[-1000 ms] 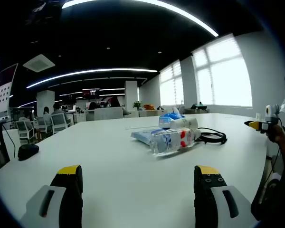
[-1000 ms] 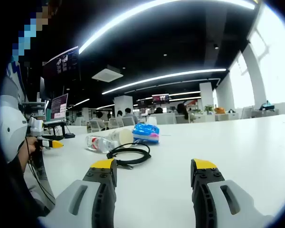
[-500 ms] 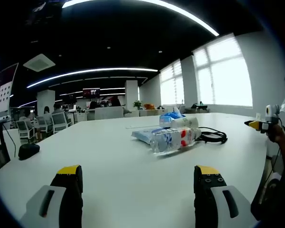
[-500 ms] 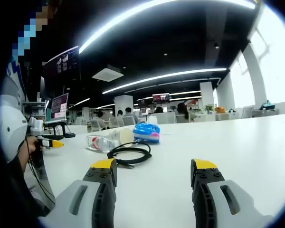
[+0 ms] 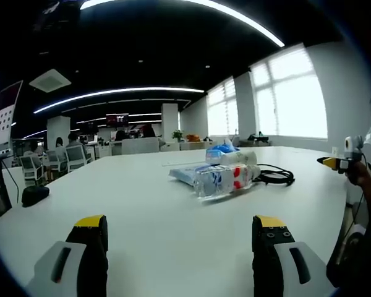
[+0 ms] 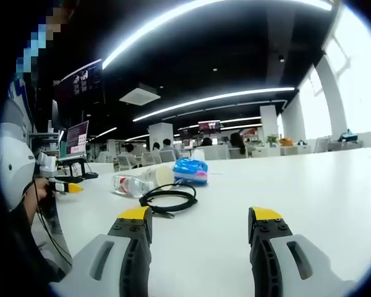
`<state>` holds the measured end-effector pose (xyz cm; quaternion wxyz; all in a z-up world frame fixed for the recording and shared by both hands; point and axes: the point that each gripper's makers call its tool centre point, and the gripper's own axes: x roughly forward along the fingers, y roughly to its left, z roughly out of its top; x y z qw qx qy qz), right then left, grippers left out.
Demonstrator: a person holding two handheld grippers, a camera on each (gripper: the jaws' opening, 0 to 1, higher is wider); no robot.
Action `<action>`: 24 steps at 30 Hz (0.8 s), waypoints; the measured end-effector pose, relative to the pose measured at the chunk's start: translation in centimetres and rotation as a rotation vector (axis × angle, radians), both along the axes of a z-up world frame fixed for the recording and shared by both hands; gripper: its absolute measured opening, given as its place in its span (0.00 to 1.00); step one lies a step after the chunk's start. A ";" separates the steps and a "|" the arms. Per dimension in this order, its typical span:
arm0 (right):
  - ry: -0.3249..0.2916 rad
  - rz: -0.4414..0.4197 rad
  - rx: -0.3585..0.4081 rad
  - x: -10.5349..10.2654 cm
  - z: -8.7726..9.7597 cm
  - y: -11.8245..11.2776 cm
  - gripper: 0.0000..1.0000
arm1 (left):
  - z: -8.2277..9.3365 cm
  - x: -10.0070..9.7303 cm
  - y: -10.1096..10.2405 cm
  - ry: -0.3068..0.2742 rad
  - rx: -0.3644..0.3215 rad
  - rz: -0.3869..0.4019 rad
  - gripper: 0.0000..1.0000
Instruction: Arrange the tabletop items into an orderly group along one side of the table until the central work area is clear of visible clutter.
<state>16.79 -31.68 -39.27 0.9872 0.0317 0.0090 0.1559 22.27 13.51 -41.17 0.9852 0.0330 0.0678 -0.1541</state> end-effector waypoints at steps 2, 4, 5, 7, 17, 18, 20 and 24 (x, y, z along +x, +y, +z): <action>0.000 -0.002 -0.005 0.0 0.0 -0.1 0.60 | 0.0 0.0 0.0 -0.001 0.002 -0.001 0.95; -0.003 -0.003 -0.010 0.0 0.0 -0.2 0.59 | 0.0 0.0 -0.2 -0.005 0.014 -0.007 0.95; -0.007 -0.004 -0.009 0.0 0.1 -0.2 0.59 | 0.1 0.0 -0.2 -0.007 0.021 -0.010 0.95; -0.013 -0.002 -0.003 -0.1 0.2 -0.1 0.58 | 0.0 0.0 -0.4 -0.008 0.027 -0.016 0.95; -0.005 -0.002 -0.013 -0.2 0.0 -0.1 0.58 | 0.0 -0.1 -0.5 -0.003 0.029 -0.021 0.95; -0.005 -0.002 -0.012 -0.2 0.0 0.0 0.58 | 0.1 -0.1 -0.5 -0.003 0.029 -0.021 0.95; -0.007 0.001 -0.014 -0.2 0.0 0.0 0.57 | 0.1 -0.2 -0.6 -0.004 0.032 -0.023 0.95; -0.012 0.000 -0.012 -0.2 0.0 -0.1 0.54 | 0.4 -0.2 -1.2 -0.026 0.051 -0.047 0.92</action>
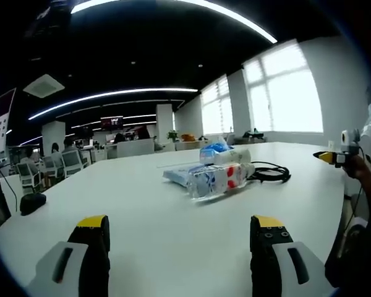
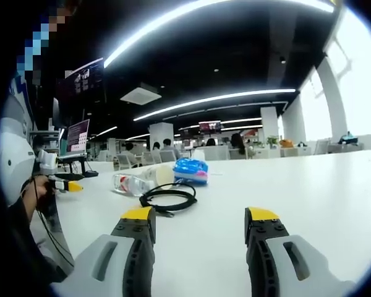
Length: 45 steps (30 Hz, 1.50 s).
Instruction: Arrange the tabletop items into an orderly group along one side of the table until the central work area is clear of visible clutter.
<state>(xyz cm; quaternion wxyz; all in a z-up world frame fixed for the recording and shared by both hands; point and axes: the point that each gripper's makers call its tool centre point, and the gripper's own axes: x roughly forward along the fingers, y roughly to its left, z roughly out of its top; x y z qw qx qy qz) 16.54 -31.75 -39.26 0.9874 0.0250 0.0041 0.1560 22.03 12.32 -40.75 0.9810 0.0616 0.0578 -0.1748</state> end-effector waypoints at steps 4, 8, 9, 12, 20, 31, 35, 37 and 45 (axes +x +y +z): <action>-0.008 -0.002 -0.001 -0.1 0.2 -0.1 0.53 | 0.1 0.0 -0.6 -0.013 0.029 -0.016 0.90; -0.006 -0.003 -0.011 -0.4 0.0 -0.3 0.52 | 0.2 0.0 -1.0 -0.015 0.049 -0.024 0.89; -0.004 -0.002 -0.014 -0.5 -0.1 -0.3 0.50 | 0.2 0.0 -1.0 -0.015 0.052 -0.025 0.89; -0.009 0.000 -0.032 -0.7 -0.3 -0.4 0.46 | 0.4 -0.1 -1.3 -0.034 0.083 -0.033 0.86; -0.016 0.026 -0.063 -0.8 -0.4 0.0 0.43 | 1.1 -0.3 -2.0 -0.053 0.098 -0.047 0.85; -0.007 0.037 -0.099 -1.0 -0.8 0.3 0.36 | 3.0 -0.2 -2.9 -0.143 0.050 -0.058 0.83; -0.025 0.032 -0.053 -1.1 -0.2 0.1 0.37 | 5.2 -0.1 -4.1 -0.235 -0.008 -0.093 0.83; -0.025 0.026 -0.026 -1.0 0.0 0.0 0.36 | 6.7 -0.3 -4.6 -0.295 -0.098 -0.113 0.81; -0.159 -0.022 0.073 -1.1 3.2 -1.1 0.35 | 8.4 0.4 -5.4 -0.336 -0.214 -0.128 0.79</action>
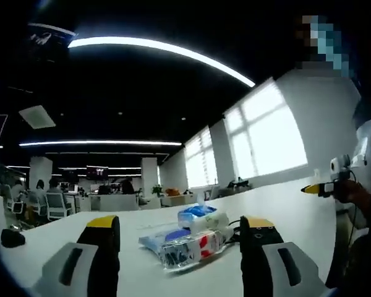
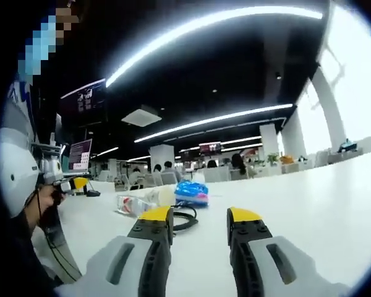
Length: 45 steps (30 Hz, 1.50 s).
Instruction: Arrange the tabletop items into an orderly group along one side of the table until the central work area is clear of visible clutter.
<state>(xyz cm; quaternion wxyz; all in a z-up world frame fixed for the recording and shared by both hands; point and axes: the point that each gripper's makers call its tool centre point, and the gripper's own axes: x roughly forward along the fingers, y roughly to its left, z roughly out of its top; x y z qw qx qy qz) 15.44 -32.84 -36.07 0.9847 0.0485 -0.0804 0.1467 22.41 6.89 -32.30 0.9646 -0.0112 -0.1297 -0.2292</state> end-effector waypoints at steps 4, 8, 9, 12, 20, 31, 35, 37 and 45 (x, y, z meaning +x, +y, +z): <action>0.021 -0.018 0.013 0.5 0.3 -0.5 0.53 | -0.5 0.8 -0.2 0.046 0.001 -0.004 0.92; 0.007 -0.027 0.024 0.6 0.6 -0.5 0.60 | -0.9 1.3 -0.7 0.045 0.057 0.010 0.94; 0.004 -0.028 0.024 0.6 0.7 -0.5 0.60 | -0.9 1.3 -0.7 0.044 0.059 0.010 0.93; -0.021 -0.036 -0.001 1.3 1.3 -0.5 0.61 | -0.9 2.1 -1.7 0.078 0.032 -0.032 0.88; 0.000 0.074 0.088 2.6 2.3 1.0 0.57 | -0.9 3.5 -3.6 0.119 0.088 -0.075 0.79; 0.012 0.123 -0.063 5.3 3.7 2.6 0.48 | 0.6 5.0 -6.0 0.123 0.105 -0.150 0.58; 0.011 0.159 -0.108 6.7 4.4 3.6 0.46 | 1.1 5.7 -7.1 0.115 0.137 -0.176 0.58; -0.005 0.173 -0.147 7.4 4.8 4.1 0.44 | 1.2 6.1 -7.5 0.110 0.150 -0.187 0.58; -0.021 0.255 -0.155 9.9 6.7 6.0 0.40 | 2.3 8.1 -9.7 0.124 0.109 -0.261 0.55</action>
